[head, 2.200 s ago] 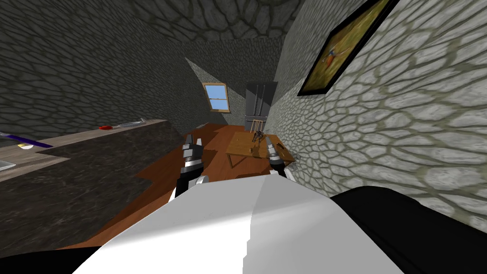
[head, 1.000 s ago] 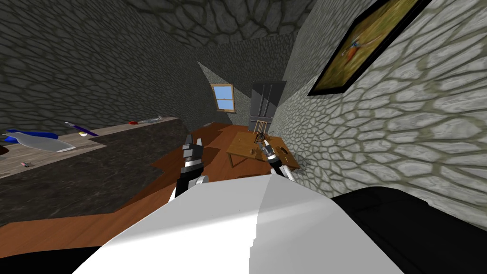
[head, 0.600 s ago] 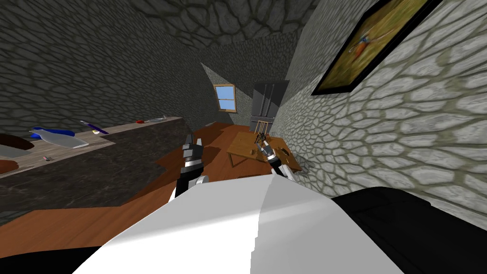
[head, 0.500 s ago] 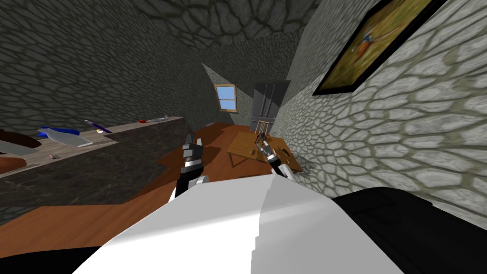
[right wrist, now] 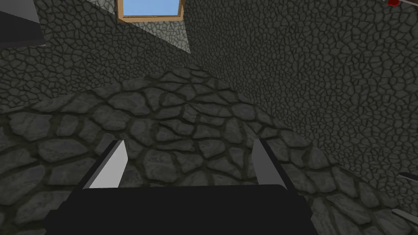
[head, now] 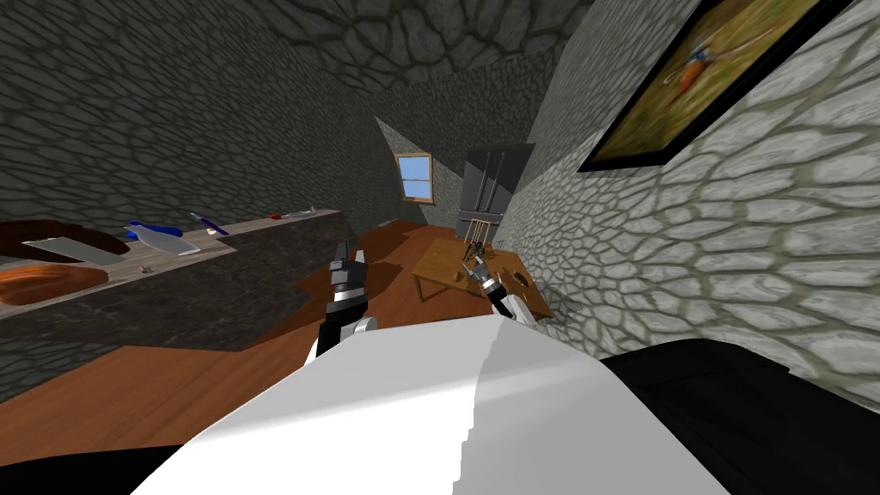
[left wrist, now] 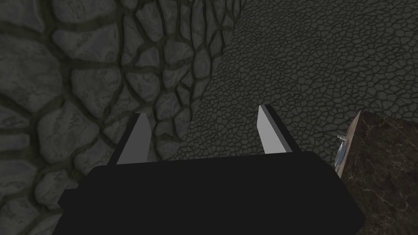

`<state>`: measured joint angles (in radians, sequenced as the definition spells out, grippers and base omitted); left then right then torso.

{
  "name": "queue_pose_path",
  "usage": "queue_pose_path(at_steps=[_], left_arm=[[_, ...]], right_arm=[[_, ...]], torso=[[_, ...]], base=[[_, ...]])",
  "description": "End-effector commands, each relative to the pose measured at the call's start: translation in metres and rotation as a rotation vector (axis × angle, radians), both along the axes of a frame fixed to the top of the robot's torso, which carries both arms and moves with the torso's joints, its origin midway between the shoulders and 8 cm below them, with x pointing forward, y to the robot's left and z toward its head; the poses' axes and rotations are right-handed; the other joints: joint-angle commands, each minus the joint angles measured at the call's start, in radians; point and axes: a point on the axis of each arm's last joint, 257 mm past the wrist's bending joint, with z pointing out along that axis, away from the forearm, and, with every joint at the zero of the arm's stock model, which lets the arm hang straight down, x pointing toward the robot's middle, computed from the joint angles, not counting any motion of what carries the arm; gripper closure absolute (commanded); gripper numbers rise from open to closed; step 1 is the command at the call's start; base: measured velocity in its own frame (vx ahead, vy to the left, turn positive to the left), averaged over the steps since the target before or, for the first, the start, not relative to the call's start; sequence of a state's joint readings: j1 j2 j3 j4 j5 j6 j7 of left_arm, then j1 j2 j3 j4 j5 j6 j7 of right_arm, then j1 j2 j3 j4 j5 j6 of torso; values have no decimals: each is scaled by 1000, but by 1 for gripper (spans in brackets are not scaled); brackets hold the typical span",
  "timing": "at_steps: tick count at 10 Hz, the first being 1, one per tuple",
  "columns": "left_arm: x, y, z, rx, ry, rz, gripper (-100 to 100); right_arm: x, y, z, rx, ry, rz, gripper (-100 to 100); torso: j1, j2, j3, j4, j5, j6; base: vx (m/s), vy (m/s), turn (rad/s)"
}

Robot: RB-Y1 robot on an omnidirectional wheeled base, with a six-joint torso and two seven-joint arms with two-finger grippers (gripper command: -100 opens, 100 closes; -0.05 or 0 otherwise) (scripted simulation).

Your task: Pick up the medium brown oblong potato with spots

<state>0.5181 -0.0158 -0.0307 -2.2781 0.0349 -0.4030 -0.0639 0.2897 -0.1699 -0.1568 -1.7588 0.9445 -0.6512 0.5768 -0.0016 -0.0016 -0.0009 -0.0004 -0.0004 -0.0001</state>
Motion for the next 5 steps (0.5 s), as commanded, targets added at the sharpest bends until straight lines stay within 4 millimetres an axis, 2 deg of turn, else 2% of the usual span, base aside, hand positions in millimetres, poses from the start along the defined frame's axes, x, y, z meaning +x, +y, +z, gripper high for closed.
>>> queue_pose_path(at_steps=[1, 2, 4, 5], left_arm=[[0, 0, 0, 0, 0, 0, 0], [0, 0, 0, 0, 0, 0, 0], [0, 0, 0, 0, 0, 0, 0], [0, 0, 0, 0, 0, 0, 0]], right_arm=[[2, -1, -10, -78, 5, -7, -100], [8, -7, -22, -150, 11, -20, -100], [8, -5, -29, -204, 16, -18, -100], [13, -11, -41, -285, 20, -29, -100]], torso=[[0, 0, 0, 0, 0, 0], [0, 0, 0, 0, 0, 1], [-1, 0, 0, 0, 0, 1], [0, 0, 0, 0, 0, 1]], base=[[7, -33, 96], [8, -41, 169], [9, -37, 36], [7, -33, 182]])
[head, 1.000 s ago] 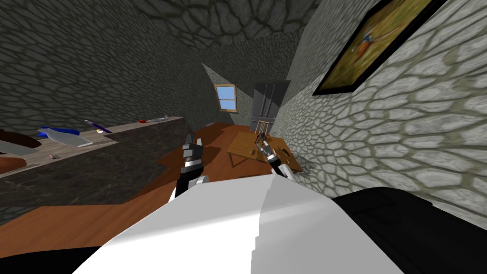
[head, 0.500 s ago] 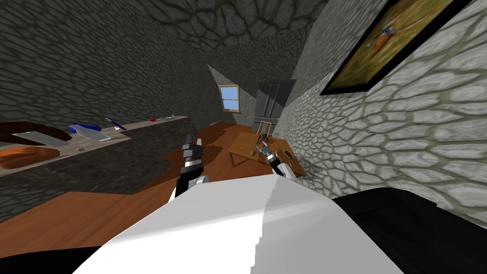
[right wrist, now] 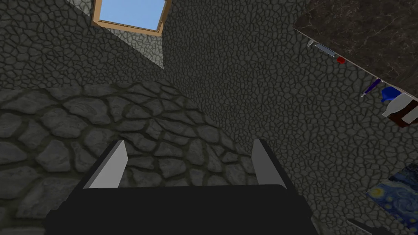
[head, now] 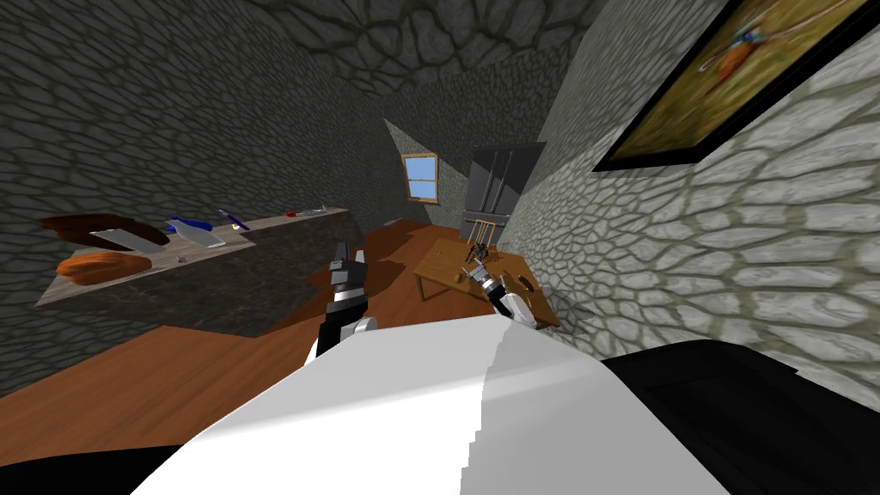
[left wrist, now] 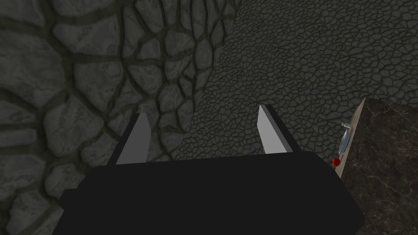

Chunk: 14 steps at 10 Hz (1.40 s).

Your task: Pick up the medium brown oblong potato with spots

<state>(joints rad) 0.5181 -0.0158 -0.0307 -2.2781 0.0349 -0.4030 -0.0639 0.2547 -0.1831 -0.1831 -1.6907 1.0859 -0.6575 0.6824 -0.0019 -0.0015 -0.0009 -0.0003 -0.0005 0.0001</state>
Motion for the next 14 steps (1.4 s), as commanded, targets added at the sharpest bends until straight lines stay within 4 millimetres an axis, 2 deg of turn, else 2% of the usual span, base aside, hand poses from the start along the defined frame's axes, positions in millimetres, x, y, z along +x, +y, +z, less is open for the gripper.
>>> queue_pose_path(at_steps=[1, 2, 4, 7, 9, 12, 14], left_arm=[[0, 0, 0, 0, 0, 0, 0], [0, 0, 0, 0, 0, 0, 0], [0, 0, 0, 0, 0, 0, 0], [0, 0, 0, 0, 0, 0, 0], [0, 0, 0, 0, 0, 0, 0], [0, 0, 0, 0, 0, 0, 0], [0, 0, 0, 0, 0, 0, 0]], right_arm=[[4, -2, -11, -78, 7, -2, -100], [8, -9, -23, -141, 14, -11, -100], [8, -7, -31, -204, 20, -5, -100], [15, -20, -60, -373, 43, -8, -100], [14, -20, -68, -433, 47, -1, -100], [18, -33, -97, -596, 73, 10, -100], [17, -33, -104, -647, 77, 20, -100]], torso=[[0, 0, 0, 0, 0, 0], [0, 0, 0, 0, 0, 1], [-1, -1, 0, 0, 0, 1], [0, 0, 0, 0, 0, 1], [-1, 0, 0, 0, 0, 1], [0, 0, 0, 0, 0, 1], [-1, 0, 0, 0, 0, 1]], base=[[6, -41, 100], [17, -51, 148], [9, -31, 51], [5, -38, 144], [5, -34, 40], [2, -36, 137], [1, -33, 41]])
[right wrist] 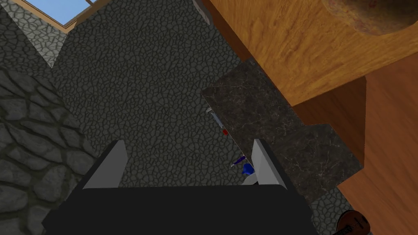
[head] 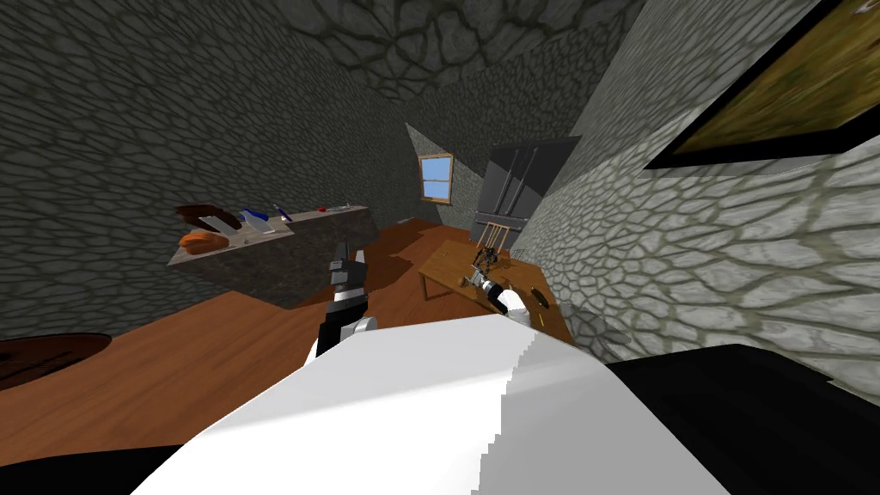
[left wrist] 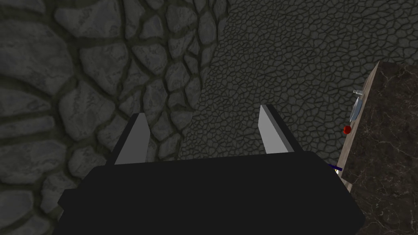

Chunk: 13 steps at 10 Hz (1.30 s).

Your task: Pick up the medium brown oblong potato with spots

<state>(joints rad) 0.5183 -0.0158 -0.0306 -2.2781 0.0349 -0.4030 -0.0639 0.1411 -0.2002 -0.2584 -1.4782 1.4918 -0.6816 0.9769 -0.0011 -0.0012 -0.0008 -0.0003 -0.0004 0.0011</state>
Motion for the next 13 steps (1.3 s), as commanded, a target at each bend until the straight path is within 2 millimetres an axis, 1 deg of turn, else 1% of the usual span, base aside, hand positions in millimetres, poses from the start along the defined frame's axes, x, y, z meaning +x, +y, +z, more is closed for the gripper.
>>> queue_pose_path(at_steps=[1, 2, 3, 4, 5, 6, 7, 8, 9, 10, 11, 12, 13], left_arm=[[0, 0, 0, 0, 0, 0, 0], [0, 0, 0, 0, 0, 0, 0], [0, 0, 0, 0, 0, 0, 0], [0, 0, 0, 0, 0, 0, 0], [0, 0, 0, 0, 0, 0, 0], [0, 0, 0, 0, 0, 0, 0], [0, 0, 0, 0, 0, 0, 0], [0, 0, 0, 0, 0, 0, 0], [0, 0, 0, 0, 0, 0, 0], [0, 0, 0, 0, 0, 0, 0], [0, 0, 0, 0, 0, 0, 0], [0, 0, 0, 0, 0, 0, 0], [0, 0, 0, 0, 0, 0, 0]], right_arm=[[2, -7, -15, -84, 15, 10, -100], [1, -8, -19, -111, 22, 16, -100], [1, -14, -30, -165, 34, 23, -100], [0, -15, -36, -204, 42, 32, -100], [0, -20, -46, -251, 56, 40, -100], [-1, -21, -50, -284, 61, 50, -100], [-2, -26, -62, -334, 76, 61, -100], [-4, -27, -67, -375, 85, 73, -100], [-4, -31, -77, -417, 100, 85, -100], [-6, -33, -81, -450, 105, 96, -100], [-8, -36, -91, -498, 121, 113, -100], [-9, -38, -94, -519, 125, 120, -100], [-11, -41, -105, -572, 141, 141, -100]], torso=[[0, 0, 0, 0, 0, 0], [0, 0, 0, 0, 0, -1], [-1, 0, 0, 0, 0, 0], [-1, 0, 0, 0, 0, -1], [-1, 0, 0, 0, 0, 0], [-2, 0, 0, 0, 0, 0], [-1, 0, 0, 0, 0, 0], [-1, 0, 0, 0, 0, 0], [-1, 0, 0, 0, 0, 0], [-1, 0, 0, 0, 0, 0], [-1, 0, 0, 0, 0, 0], [-1, -1, 0, 0, 0, 0], [-1, -1, 0, 0, 0, 0]], base=[[-2, -24, 165], [2, -36, 94], [5, -46, 160], [3, -42, 75], [1, -49, 131], [1, -43, 84], [1, -35, 144], [-2, -33, 78], [-6, -40, 146], [0, -40, 67], [5, -43, 127], [5, -34, 68], [3, -32, 111]])
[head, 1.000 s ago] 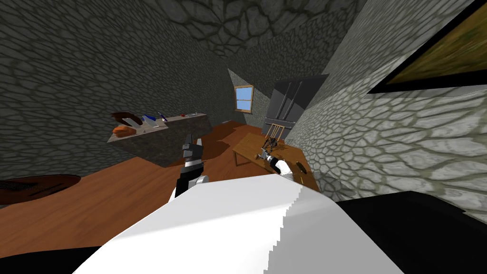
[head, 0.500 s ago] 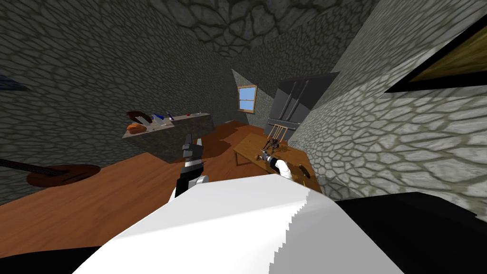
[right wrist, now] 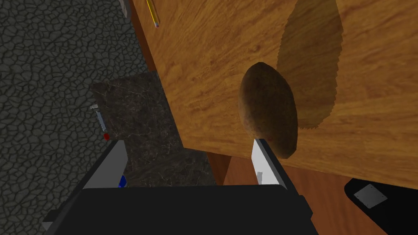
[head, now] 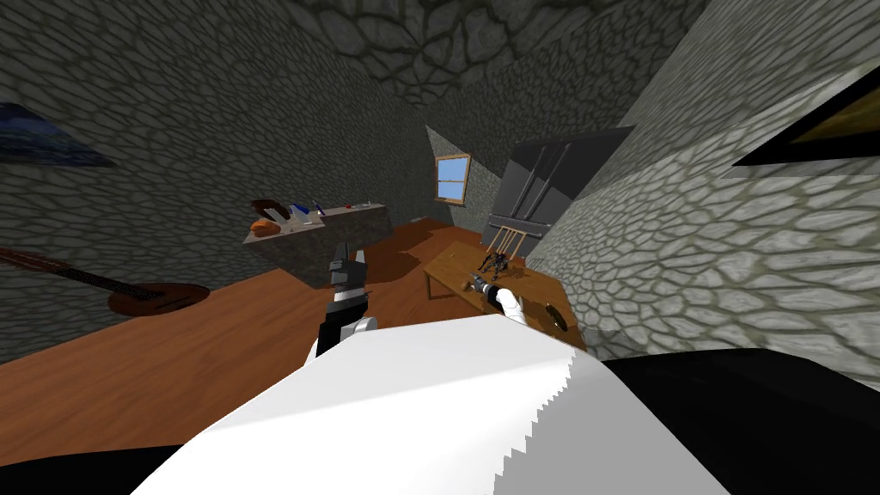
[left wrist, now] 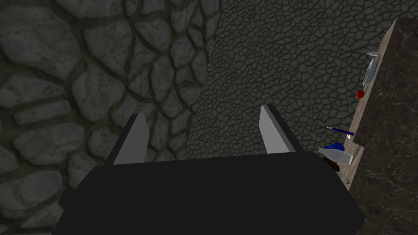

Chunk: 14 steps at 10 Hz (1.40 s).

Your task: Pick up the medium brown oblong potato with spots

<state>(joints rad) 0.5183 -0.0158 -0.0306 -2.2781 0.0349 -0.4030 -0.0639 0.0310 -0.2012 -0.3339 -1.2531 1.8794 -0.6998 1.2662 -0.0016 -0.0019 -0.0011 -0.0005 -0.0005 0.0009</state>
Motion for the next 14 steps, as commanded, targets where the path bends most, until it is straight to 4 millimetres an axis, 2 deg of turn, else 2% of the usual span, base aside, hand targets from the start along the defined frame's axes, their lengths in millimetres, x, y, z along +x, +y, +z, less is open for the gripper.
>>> queue_pose_path(at_steps=[1, 6, 10, 12, 13, 14], left_arm=[[0, 0, 0, 0, 0, 0, 0], [0, 0, 0, 0, 0, 0, 0], [0, 0, 0, 0, 0, 0, 0], [0, 0, 0, 0, 0, 0, 0], [0, 0, 0, 0, 0, 0, 0], [0, 0, 0, 0, 0, 0, 0]], right_arm=[[-3, -3, -7, -41, 13, 16, -100], [-20, -15, -49, -218, 97, 98, -100], [-47, -16, -88, -305, 185, 161, -100], [-46, -15, -85, -300, 181, 157, -100], [-46, -16, -85, -302, 181, 158, 0], [-50, -6, -93, -300, 180, 151, -100]], torso=[[0, 0, 0, 0, 0, 0], [1, 0, 0, 0, 0, 0], [1, -1, -1, 0, 0, 0], [3, -2, -1, 0, 1, 0], [3, -1, -1, 0, 1, 1], [3, 0, 0, 0, 1, 1]], base=[[0, -27, 70], [9, -28, 117], [26, -18, 124], [22, 6, 19], [0, 0, 0], [41, -31, 53]])
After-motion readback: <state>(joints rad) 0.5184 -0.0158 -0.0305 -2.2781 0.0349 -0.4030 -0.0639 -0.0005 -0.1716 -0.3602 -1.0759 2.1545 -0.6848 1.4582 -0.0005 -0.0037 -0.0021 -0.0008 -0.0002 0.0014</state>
